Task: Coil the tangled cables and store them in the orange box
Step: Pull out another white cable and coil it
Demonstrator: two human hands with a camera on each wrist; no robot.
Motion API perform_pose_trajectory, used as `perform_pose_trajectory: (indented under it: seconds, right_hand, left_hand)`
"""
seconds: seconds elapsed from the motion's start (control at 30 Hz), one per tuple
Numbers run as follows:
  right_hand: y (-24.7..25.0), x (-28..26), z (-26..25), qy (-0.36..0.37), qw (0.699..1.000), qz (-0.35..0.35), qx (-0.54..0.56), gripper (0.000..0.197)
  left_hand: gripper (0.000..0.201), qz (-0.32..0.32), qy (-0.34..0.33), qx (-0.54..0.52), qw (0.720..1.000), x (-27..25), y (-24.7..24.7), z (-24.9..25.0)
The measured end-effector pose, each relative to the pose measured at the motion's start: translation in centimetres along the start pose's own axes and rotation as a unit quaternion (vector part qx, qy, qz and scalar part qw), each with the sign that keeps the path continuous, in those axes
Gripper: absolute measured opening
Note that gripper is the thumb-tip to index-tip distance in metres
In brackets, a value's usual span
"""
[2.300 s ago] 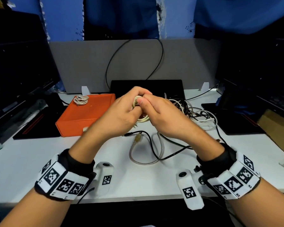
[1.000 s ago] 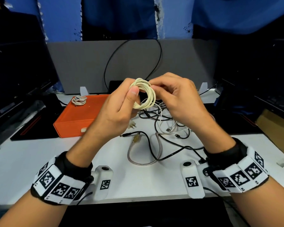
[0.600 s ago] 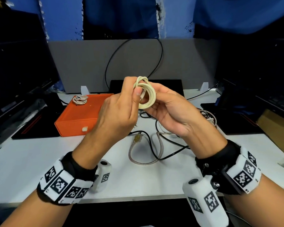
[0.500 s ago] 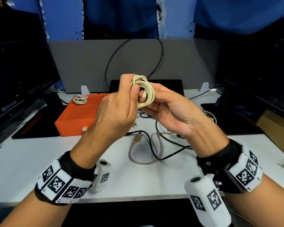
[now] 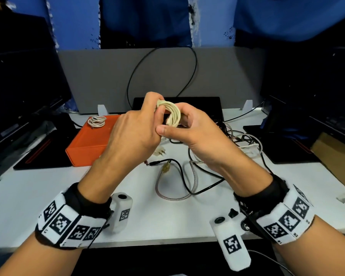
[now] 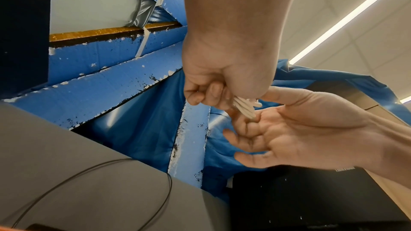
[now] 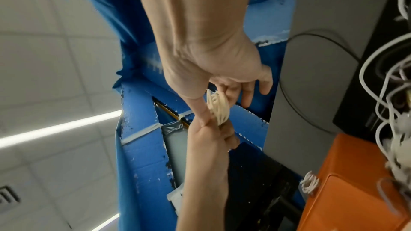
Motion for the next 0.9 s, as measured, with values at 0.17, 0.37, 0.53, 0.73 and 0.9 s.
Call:
perform_pose_trajectory:
  seconds: [0.17,0.37,0.53,0.73,0.9]
  right_hand:
    - [0.2,-0.3,-0.5,0.114,0.949,0.071,-0.285,0.042]
    - [1.2,0.0,-0.8,0.142,0.914,0.086,-0.371,0.035]
    - [1.4,0.3,-0.3,0.113,0.883,0.06,-0.452,0.041]
    - [3.4,0.9,-0.4,0.053,0.964,0.036,-0.259,0.039]
    - [3.9,0.9,-0.4,0.042,0.967,0.036,-0.249,0.041]
  left_hand:
    - [0.021,-0.017,0.043,-0.069,0.997,0.3,-0.1,-0.9]
    - [0.023,-0.04,0.034,-0.117,0.992,0.6,-1.2,-2.2]
    - [0.023,-0.058,0.032,-0.103,0.992,0.8,-1.5,-2.5]
    - [0.03,-0.12,0.016,-0.151,0.981,0.8,-0.5,-2.4]
    - [0.074,-0.174,0.012,-0.188,0.967,0.4,-0.9,-2.1]
Point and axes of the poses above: each hand's wrist, its own x-axis towards the middle knuckle, its own y-axis out of the back of the hand, z = x × y, the point moved 4 cm from there along x, towards the middle knuckle, and after that the axes turned 5 degrees about -x, right-handed, at the moved point
